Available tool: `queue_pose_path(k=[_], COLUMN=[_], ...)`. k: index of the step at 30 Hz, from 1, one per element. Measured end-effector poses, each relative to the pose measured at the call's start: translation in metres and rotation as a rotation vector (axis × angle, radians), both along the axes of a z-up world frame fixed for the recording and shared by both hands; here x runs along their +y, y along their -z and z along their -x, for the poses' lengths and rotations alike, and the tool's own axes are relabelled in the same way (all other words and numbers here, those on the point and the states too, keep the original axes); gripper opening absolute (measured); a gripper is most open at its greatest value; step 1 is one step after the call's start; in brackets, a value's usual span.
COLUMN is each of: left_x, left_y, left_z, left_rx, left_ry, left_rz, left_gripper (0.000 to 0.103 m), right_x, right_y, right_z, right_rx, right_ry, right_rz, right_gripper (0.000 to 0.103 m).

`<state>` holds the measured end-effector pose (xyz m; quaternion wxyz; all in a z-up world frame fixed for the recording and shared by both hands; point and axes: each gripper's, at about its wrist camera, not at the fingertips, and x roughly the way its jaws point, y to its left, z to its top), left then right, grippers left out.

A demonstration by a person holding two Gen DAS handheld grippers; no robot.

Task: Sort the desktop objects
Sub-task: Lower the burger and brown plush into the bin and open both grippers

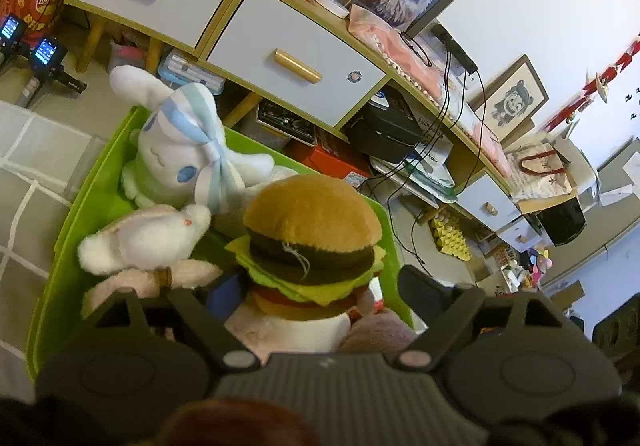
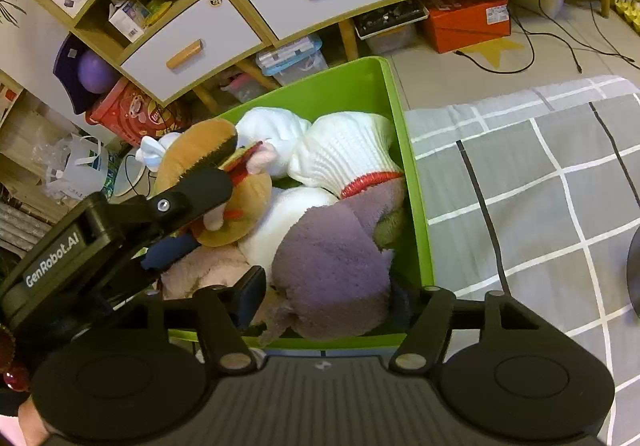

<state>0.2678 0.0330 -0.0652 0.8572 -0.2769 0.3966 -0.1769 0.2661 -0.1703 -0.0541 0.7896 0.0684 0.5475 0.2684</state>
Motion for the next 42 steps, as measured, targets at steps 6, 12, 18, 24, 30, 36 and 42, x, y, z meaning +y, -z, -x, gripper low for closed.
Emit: queue_pose_path(k=[6, 12, 18, 24, 30, 36, 42], left_x=[-0.002, -0.004, -0.005, -0.006, -0.008, -0.008, -0.006], left_y=[-0.001, -0.003, -0.004, -0.009, -0.021, -0.034, -0.047], left_z=[0.002, 0.004, 0.004, 0.008, 0.014, 0.021, 0.029], left_rx=[0.006, 0.011, 0.015, 0.01, -0.004, -0.011, -0.011], left_ry=[0.006, 0.01, 0.012, 0.01, 0.008, 0.02, 0.039], left_rz=[-0.001, -0.005, -0.008, -0.01, -0.015, -0.028, -0.069], left_gripper=[0.092, 0.095, 0.096, 0.098, 0.1, 0.101, 0.102], right_x=[-0.002, -0.002, -0.004, -0.009, -0.016, -0.024, -0.033], right_y=[-0.004, -0.005, -0.007, -0.015, -0.027, -0.041, -0.05], right_z=[0.0, 0.001, 0.003, 0.005, 0.008, 0.014, 0.02], right_rx=[-0.006, -0.006, -0.006, -0.012, -0.022, -0.04, -0.058], right_ry=[0.011, 0.011, 0.017, 0.021, 0.03, 0.034, 0.035], right_rz=[-0.003, -0.003, -0.007, -0.016, -0.022, -0.021, 0.006], right_gripper=[0.075, 0.076, 0.079, 0.082, 0.083, 0.084, 0.087])
